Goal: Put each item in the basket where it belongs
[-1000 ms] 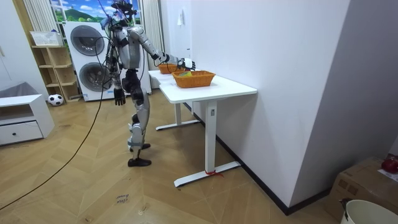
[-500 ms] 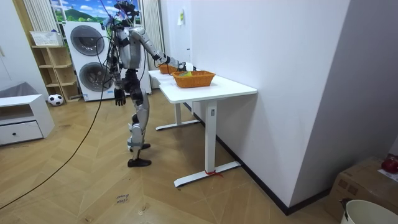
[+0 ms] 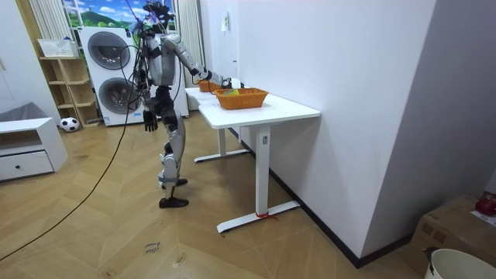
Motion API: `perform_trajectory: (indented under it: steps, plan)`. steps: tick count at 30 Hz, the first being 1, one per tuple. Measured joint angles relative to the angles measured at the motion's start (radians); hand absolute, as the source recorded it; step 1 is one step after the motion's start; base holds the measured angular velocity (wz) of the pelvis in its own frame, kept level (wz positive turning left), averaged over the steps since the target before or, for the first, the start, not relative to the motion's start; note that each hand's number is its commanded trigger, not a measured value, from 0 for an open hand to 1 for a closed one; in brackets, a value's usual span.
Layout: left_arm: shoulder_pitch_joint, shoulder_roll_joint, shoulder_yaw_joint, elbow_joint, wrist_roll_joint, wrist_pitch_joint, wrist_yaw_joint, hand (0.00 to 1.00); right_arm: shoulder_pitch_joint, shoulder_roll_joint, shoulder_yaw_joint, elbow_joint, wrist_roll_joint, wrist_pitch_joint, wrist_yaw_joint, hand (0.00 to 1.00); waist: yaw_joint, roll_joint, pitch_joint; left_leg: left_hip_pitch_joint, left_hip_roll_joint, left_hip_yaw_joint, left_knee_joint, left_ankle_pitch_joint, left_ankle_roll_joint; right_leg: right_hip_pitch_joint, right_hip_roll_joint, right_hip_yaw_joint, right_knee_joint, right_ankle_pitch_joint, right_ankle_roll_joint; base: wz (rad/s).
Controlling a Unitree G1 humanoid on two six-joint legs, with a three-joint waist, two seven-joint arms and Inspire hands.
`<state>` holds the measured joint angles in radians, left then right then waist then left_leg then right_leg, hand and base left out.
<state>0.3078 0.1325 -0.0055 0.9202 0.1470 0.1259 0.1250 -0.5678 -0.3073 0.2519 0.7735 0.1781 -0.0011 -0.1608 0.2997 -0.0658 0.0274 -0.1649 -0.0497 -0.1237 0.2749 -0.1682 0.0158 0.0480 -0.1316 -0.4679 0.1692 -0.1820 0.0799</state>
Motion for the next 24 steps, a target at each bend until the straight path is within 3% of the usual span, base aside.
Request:
perform_trajectory:
  steps: [16,17,18,24]
  plan:
    - [-0.007,0.001,0.0,-0.003,-0.003,0.007,0.001,0.0,0.0,-0.004,0.011,0.03,-0.148,-0.008,0.013,0.02,0.006,0.0,-0.0039,0.004,0.001,0.0,-0.001,0.0,0.0,0.002,0.001,-0.001,0.0,0.0,0.0,0.0]
    - [-0.007,0.001,0.0,-0.006,-0.007,0.007,0.001,0.0,0.0,-0.004,0.011,0.035,-0.149,-0.011,0.013,0.72,0.007,-0.001,-0.0051,0.004,0.001,0.0,-0.001,0.0,0.0,0.002,0.001,-0.001,0.0,0.0,0.0,0.0]
    - [-0.007,0.001,0.0,-0.007,-0.009,0.007,0.001,0.0,0.0,-0.004,0.011,0.035,-0.149,-0.011,0.013,1.0,0.007,-0.002,-0.0054,0.004,0.001,0.0,-0.001,0.0,0.0,0.002,0.001,-0.001,0.0,0.0,0.0,0.0]
    - [-0.011,0.001,-0.001,-0.019,-0.031,0.013,0.005,0.0,0.0,-0.005,0.011,0.043,-0.184,-0.011,0.006,1.0,0.007,-0.008,-0.0089,0.004,0.001,0.001,-0.001,0.0,-0.001,0.003,0.0,-0.002,0.001,0.0,0.0,0.0]
